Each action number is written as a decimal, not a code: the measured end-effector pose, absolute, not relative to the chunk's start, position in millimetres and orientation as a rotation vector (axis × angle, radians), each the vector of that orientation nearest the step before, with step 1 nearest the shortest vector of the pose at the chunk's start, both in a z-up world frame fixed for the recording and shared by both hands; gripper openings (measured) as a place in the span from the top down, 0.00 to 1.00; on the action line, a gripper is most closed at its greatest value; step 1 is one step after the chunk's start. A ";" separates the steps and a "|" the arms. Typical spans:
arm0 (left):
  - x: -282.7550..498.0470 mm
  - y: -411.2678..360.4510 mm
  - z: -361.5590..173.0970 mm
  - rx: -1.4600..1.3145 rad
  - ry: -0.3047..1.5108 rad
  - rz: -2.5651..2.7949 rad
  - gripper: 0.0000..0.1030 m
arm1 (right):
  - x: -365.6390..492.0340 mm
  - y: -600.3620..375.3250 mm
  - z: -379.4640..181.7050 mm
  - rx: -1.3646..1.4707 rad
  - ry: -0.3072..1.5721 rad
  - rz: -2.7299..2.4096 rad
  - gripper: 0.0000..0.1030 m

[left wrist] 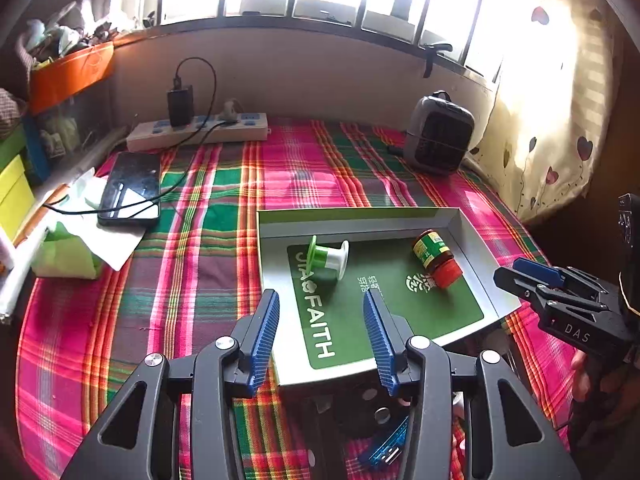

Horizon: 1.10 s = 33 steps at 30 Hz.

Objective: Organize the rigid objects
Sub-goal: 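Lower both items into the tray and open both grippers, then withdraw both grippers from the tray toward the black lighter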

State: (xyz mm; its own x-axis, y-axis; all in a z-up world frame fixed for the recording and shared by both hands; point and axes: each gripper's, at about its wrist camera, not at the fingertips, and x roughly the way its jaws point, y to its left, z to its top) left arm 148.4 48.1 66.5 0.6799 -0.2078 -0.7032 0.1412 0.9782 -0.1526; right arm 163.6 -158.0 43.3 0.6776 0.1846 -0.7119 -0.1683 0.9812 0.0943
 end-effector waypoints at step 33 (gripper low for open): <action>67.5 85.5 20.9 -0.208 0.877 -0.164 0.56 | 86.5 -182.8 -7.1 -0.008 0.884 0.086 0.49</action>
State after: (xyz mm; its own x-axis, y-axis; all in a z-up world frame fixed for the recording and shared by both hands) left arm 67.5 85.5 20.9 0.6292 -0.2265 -0.7435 0.0570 0.9674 -0.2466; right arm 86.5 -182.8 -7.1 0.6308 0.0719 -0.7726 -0.0786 0.9965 0.0286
